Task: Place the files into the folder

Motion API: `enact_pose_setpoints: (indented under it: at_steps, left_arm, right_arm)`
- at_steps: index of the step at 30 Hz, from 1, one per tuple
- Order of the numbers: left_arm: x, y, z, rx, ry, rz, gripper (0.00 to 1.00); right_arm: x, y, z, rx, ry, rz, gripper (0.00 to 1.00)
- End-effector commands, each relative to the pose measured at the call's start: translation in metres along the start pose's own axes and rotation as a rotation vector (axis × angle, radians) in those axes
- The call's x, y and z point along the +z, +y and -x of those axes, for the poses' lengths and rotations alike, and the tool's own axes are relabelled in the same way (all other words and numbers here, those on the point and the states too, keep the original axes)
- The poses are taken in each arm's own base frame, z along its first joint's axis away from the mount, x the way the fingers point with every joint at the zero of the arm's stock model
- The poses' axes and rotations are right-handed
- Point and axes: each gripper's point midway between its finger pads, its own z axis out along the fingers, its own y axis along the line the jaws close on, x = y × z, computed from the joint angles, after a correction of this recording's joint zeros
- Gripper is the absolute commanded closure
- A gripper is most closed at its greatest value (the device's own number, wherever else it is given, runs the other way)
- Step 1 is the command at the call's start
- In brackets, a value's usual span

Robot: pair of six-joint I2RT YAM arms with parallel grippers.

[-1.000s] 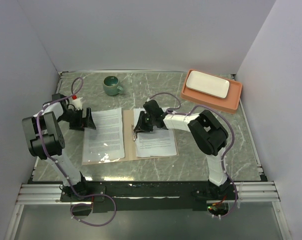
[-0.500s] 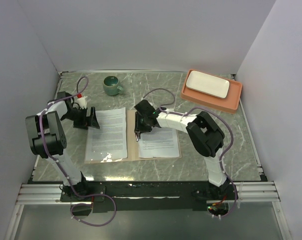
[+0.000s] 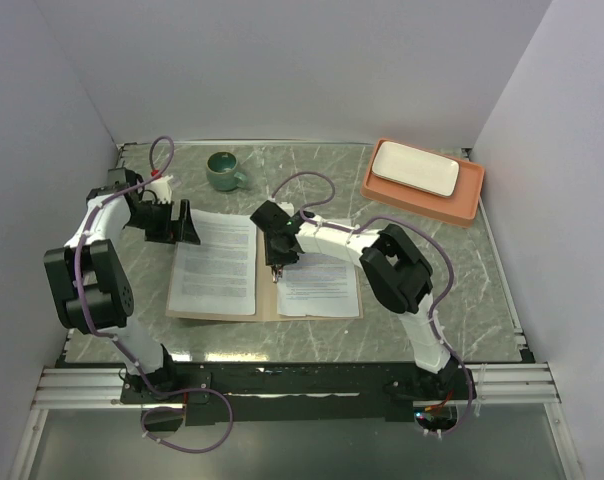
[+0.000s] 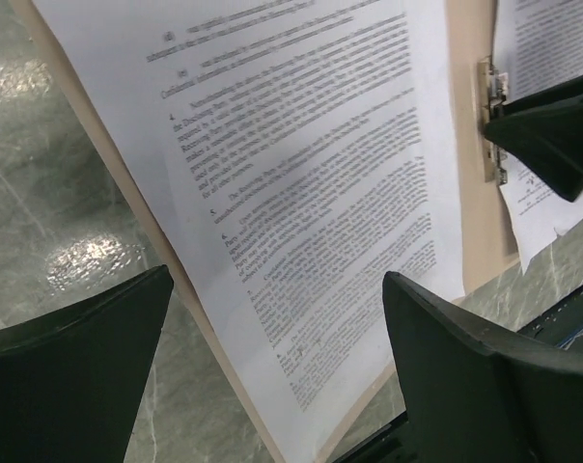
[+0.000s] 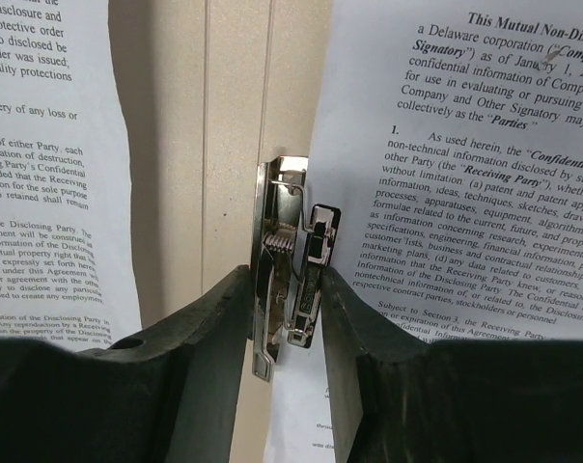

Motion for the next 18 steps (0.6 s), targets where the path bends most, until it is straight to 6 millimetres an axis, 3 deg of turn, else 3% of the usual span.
enact_pose_setpoints:
  at_steps: [1, 18]
  left_arm:
    - [-0.014, -0.039, 0.015, 0.041, -0.051, -0.102, 0.04]
    - [-0.063, -0.091, 0.052, 0.112, -0.141, -0.161, 0.04]
  right_arm:
    - [0.021, -0.055, -0.058, -0.118, 0.173, -0.252, 0.59]
    - [0.042, -0.045, -0.1, -0.024, 0.277, -0.141, 0.59]
